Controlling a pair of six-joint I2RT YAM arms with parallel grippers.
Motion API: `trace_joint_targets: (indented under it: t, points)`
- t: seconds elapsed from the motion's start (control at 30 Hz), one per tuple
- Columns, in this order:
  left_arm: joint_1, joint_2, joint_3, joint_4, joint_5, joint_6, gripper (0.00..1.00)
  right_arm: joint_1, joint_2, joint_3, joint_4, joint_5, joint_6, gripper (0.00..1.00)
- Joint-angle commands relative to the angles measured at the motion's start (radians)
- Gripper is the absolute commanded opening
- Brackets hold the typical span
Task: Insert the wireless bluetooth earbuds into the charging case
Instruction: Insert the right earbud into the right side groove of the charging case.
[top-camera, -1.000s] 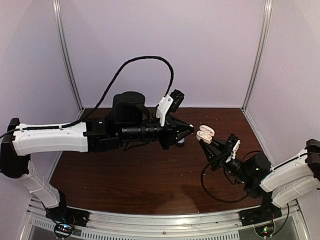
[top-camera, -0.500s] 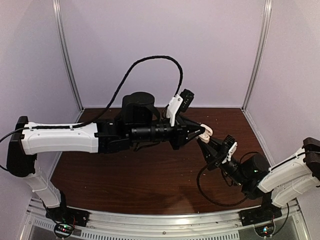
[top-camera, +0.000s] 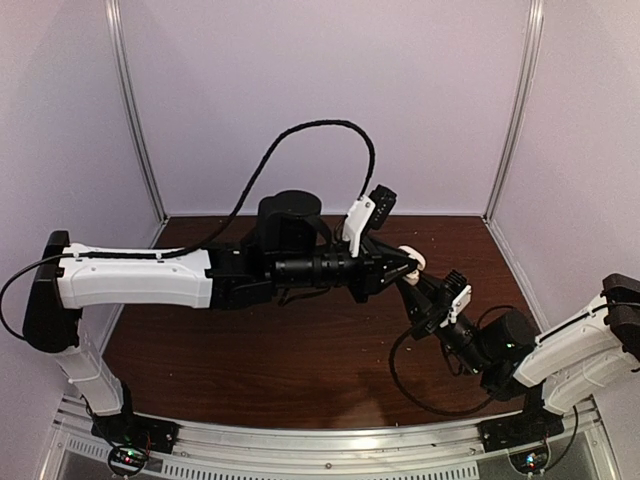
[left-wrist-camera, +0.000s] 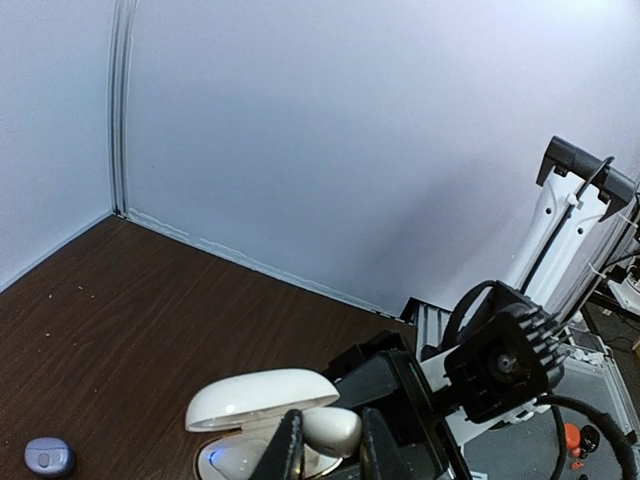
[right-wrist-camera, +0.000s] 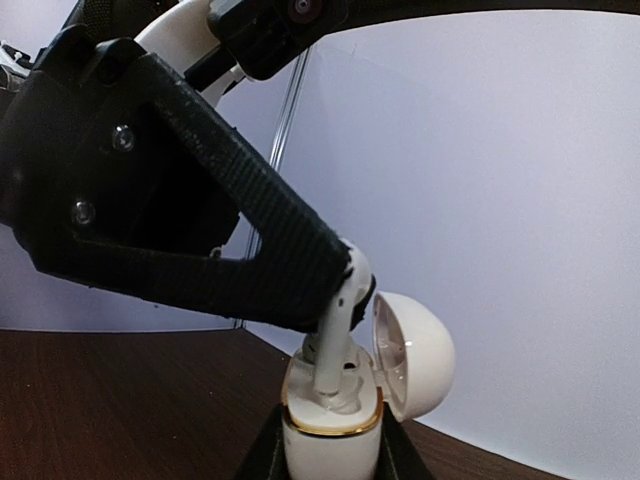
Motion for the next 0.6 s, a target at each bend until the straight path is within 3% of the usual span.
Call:
trace_joint_targets:
  t: [0.0,0.57]
  points:
    - [-0.005,0.018,0.036,0.062,0.018,-0.014,0.09,0.014,-0.003,0.029,0.064,0.038,-0.01,0.0]
    - [-0.005,0.046,0.053,0.025,-0.014,-0.023,0.09,0.032,-0.055,0.017,0.063,0.054,-0.016,0.0]
